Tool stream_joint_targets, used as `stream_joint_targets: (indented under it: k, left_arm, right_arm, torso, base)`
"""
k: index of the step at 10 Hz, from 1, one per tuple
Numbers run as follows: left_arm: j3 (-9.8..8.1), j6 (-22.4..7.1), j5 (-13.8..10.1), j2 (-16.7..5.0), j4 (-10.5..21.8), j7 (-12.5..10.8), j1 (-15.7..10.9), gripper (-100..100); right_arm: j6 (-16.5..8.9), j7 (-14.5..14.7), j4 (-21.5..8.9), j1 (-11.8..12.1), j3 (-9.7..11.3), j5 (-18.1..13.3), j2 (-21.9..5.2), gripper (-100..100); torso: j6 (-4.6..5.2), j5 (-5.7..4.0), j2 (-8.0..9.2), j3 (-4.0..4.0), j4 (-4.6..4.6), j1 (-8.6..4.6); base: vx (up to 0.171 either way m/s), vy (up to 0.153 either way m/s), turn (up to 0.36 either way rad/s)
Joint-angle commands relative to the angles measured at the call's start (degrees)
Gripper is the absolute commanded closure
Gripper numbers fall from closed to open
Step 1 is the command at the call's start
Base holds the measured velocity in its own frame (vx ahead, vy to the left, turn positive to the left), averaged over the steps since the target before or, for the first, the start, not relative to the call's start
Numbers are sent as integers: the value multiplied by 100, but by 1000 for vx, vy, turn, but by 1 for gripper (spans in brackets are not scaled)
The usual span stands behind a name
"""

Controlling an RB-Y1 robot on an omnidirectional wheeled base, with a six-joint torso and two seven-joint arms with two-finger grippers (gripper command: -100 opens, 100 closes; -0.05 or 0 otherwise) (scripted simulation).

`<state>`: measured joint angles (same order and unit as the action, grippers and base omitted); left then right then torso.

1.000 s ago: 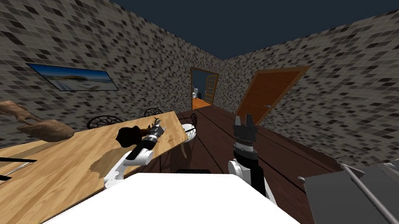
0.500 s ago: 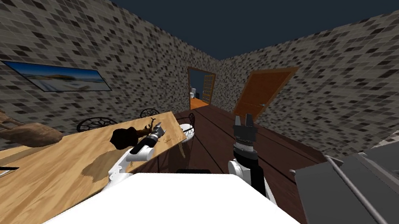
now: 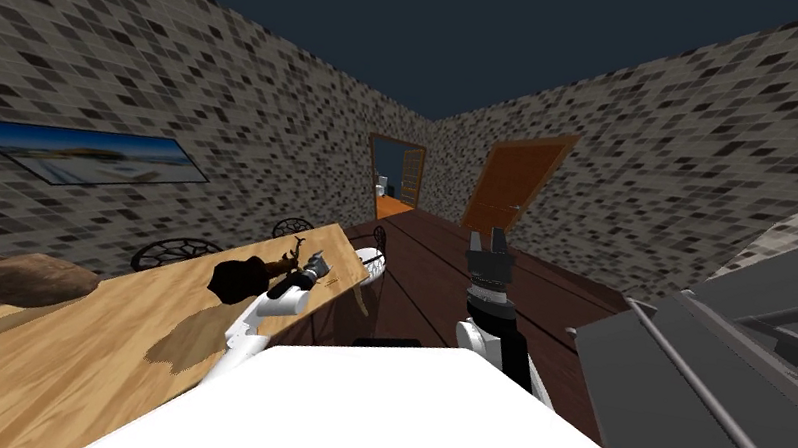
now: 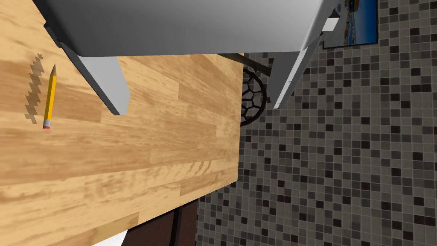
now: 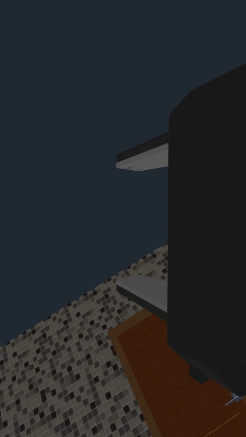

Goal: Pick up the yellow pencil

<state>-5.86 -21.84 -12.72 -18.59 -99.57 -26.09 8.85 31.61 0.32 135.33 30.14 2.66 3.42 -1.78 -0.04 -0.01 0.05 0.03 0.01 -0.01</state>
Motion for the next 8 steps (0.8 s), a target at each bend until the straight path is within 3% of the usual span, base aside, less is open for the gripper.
stream_joint_targets:
  k: [1, 8]
  left_arm:
    - [-30, -286, -146, -79, 286, -117, -203, -100]
    - [-101, -1359, -514, -275, 1094, -359, -618, -100]
  right_arm:
    - [0, 0, 0, 0, 0, 0, 0, 0]
    - [0, 0, 0, 0, 0, 0, 0, 0]
  torso:
    - [0, 0, 0, 0, 0, 0]
    - [1, 1, -7, -4, -1, 4]
  base:
    - [-10, -15, -73]
    - [1, -5, -62]
